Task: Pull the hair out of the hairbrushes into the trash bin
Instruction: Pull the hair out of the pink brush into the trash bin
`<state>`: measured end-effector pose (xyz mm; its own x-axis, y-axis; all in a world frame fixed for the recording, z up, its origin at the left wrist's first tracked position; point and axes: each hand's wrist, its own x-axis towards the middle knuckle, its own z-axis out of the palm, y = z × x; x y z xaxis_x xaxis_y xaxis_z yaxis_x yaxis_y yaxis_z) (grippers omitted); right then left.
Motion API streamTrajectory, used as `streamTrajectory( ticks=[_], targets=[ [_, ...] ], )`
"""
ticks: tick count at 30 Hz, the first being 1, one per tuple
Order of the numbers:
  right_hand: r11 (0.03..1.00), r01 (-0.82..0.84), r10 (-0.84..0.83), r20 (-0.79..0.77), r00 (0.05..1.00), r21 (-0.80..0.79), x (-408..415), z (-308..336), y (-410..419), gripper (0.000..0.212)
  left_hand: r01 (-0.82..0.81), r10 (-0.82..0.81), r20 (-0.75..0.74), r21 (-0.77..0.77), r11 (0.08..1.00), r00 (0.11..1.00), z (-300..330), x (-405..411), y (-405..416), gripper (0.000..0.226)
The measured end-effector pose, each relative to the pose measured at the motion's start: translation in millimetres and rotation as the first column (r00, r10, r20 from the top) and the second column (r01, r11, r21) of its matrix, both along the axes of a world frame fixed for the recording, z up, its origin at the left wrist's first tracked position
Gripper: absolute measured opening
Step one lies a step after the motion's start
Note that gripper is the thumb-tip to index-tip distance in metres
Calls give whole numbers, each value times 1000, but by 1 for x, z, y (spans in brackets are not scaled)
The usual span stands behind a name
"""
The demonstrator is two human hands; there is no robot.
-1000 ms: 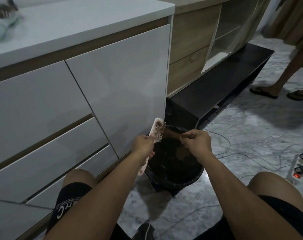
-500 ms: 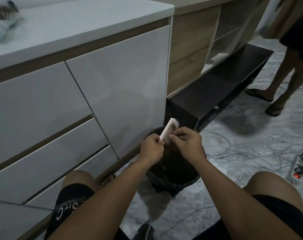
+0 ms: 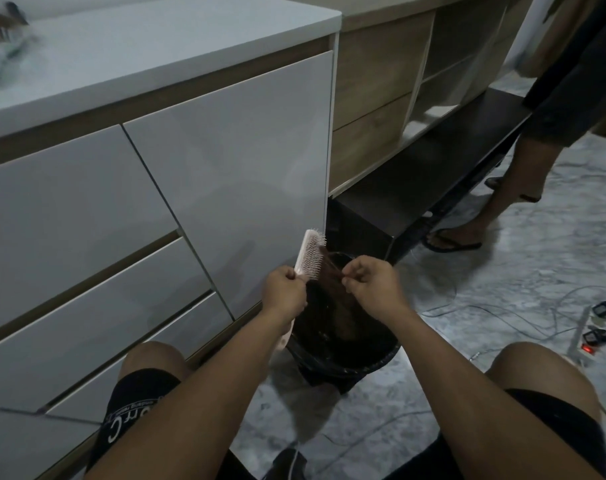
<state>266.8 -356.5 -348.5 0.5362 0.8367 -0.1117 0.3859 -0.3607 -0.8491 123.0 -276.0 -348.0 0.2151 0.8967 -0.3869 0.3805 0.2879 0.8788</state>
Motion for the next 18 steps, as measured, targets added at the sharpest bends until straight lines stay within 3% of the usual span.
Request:
streamTrajectory(
  ticks=[4, 8, 12, 18],
  targets=[
    [999, 1, 4, -114, 993, 39, -5, 1, 0, 18, 59, -59, 4, 6, 998, 998, -1, 0, 1, 14],
    [998, -2, 9, -126, 992, 55, -11, -1, -1, 45, 133, -133, 16, 15, 991, 991, 1, 3, -1, 13],
    [999, -35, 38, -103, 994, 33, -12, -4, -1, 27, 222, -222, 27, -13, 975, 975, 3, 4, -4, 12],
    [997, -36, 35, -22, 999, -75, -4, -4, -2, 20, 93, -92, 17, -34, 995, 996, -1, -1, 1, 13]
  ],
)
